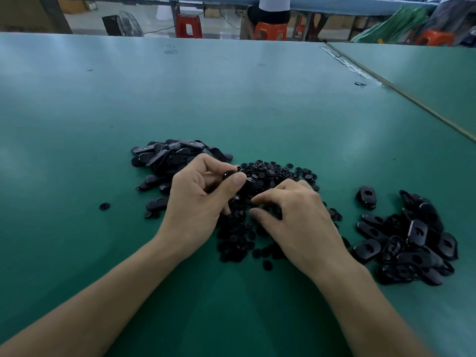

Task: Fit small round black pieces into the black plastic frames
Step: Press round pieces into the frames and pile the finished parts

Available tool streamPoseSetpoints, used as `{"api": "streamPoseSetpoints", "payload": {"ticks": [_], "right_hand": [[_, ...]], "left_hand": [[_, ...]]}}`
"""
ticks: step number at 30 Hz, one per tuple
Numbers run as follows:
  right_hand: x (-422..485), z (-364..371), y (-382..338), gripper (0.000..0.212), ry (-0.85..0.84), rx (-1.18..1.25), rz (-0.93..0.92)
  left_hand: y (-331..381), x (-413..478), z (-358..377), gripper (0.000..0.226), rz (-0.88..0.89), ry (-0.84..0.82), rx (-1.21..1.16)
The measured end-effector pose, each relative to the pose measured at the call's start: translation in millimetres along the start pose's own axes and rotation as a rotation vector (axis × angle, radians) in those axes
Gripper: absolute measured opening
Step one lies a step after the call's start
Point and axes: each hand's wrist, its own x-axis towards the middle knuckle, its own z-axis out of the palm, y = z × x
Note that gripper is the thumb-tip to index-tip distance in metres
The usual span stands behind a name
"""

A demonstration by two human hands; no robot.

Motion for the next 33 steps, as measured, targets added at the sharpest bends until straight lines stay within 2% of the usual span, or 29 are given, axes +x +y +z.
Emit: {"api": "streamPoseSetpoints", "payload": {"ticks": [6,12,16,26,28,31,33], "right_hand": [[1.5,0.5,-4.4,0.019,-0.022,-0.018,0.054],[3.8,5.3,-7.3,0.019,0.0,-0.04,0.049],[5.1,6.2,-10.7,0.017,0.009,-0.044,0.029],[-1.6,2.7,-8.0,0.021,0.297,0.375,0.062],[-0.9,3.1,-6.6,0.015,0.305,0.453,0.065],[0.2,4.9,-5.3,0.025,0.274,0.479,0.074],[1.2,5.6,-4.9,0.021,0.267,0.484,0.072]], "left_hand": [[1.0,-0.6,2.0,0.004,0.001,0.047,-0.16],[3.2,0.0,3.5,0.021,-0.05,0.085,-0.188],[1.8,0.6,3.7,0.012,-0.062,0.086,-0.171],[1.6,-0.3,3.0,0.014,-0.076,0.097,-0.173],[1.7,-0.3,2.9,0.015,-0.081,0.089,-0.175],[1.5,-0.5,2.5,0.018,-0.089,0.072,-0.164],[1.2,-0.5,2.2,0.02,-0.088,0.062,-0.151]]}}
